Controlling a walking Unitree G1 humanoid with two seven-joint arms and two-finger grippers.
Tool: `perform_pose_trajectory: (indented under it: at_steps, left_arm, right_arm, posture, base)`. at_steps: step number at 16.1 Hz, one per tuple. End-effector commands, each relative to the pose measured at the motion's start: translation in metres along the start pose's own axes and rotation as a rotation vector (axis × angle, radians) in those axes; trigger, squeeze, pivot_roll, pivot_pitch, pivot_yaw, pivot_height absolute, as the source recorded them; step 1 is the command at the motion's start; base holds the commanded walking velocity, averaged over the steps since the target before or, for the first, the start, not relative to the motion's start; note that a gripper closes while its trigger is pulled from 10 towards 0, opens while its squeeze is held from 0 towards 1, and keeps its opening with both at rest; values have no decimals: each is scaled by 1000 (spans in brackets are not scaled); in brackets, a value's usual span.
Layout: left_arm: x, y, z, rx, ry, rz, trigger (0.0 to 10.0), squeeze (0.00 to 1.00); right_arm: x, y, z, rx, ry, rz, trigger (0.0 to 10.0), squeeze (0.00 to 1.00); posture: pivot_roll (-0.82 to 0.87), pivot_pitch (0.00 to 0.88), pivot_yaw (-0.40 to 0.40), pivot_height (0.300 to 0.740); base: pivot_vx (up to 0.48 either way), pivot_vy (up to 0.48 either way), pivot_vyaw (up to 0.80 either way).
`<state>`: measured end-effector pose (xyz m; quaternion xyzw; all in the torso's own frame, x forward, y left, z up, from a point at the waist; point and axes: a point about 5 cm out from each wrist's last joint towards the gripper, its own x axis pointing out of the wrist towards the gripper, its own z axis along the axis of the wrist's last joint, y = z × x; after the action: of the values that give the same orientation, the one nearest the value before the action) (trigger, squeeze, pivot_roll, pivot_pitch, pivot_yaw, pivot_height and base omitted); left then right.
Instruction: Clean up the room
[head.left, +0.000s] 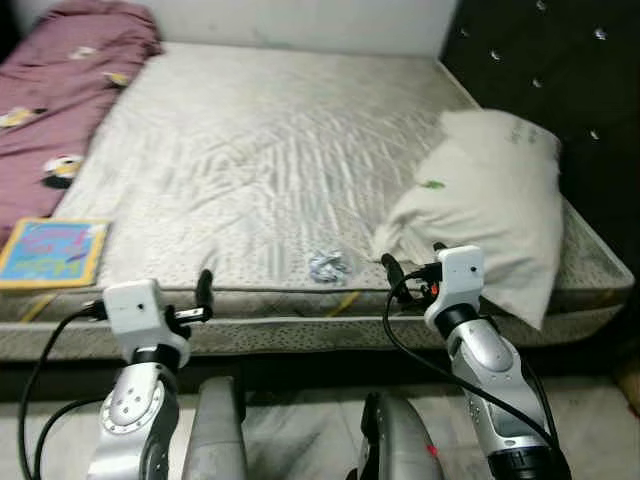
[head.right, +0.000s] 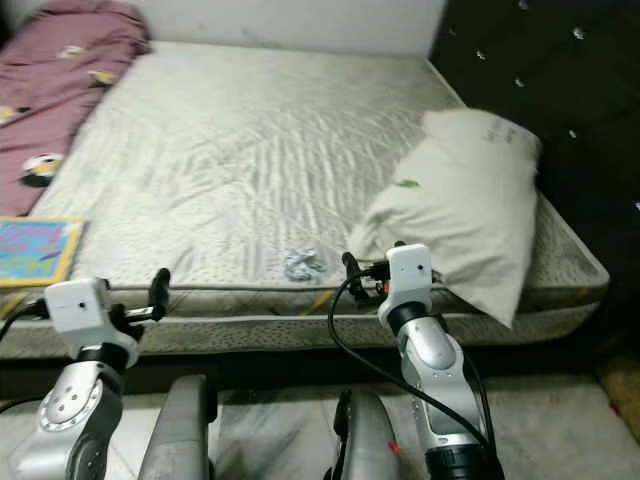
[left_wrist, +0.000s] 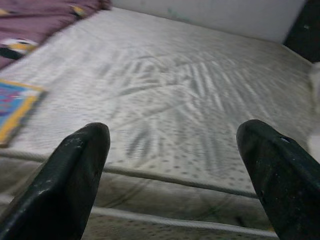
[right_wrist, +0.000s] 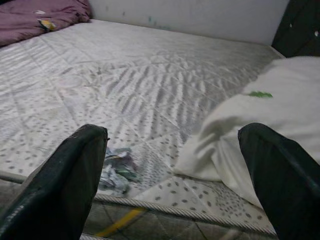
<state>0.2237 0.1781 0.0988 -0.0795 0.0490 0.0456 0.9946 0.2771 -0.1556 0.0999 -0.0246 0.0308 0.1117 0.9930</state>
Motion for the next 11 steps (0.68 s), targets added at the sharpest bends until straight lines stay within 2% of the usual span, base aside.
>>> perform_pose_trajectory:
  at_steps: [1, 4, 7, 11]
  left_arm:
    - [1, 1, 4, -9, -8, 6, 10000, 0]
    - [0, 1, 6, -18, -14, -5, 10000, 0]
    - [-1, 1, 7, -19, -15, -9, 10000, 0]
    - [0, 1, 6, -25, -5, -13, 10000, 0]
  right_arm:
    - [2, -1, 3, 5, -6, -3, 10000, 0]
    - [3, 0, 3, 5, 0, 1, 10000, 0]
    - [4, 4, 4, -11, -9, 42, 10000, 0]
    - [4, 5, 5, -14, -11, 47, 10000, 0]
  posture:
    - [53, 24, -67, 585]
    - [55, 27, -65, 585]
    - [54, 36, -61, 585]
    - [49, 40, -62, 585]
  base:
    - [0, 0, 0]
    - [0, 0, 0]
    - [252, 0, 0]
    - [258, 0, 583]
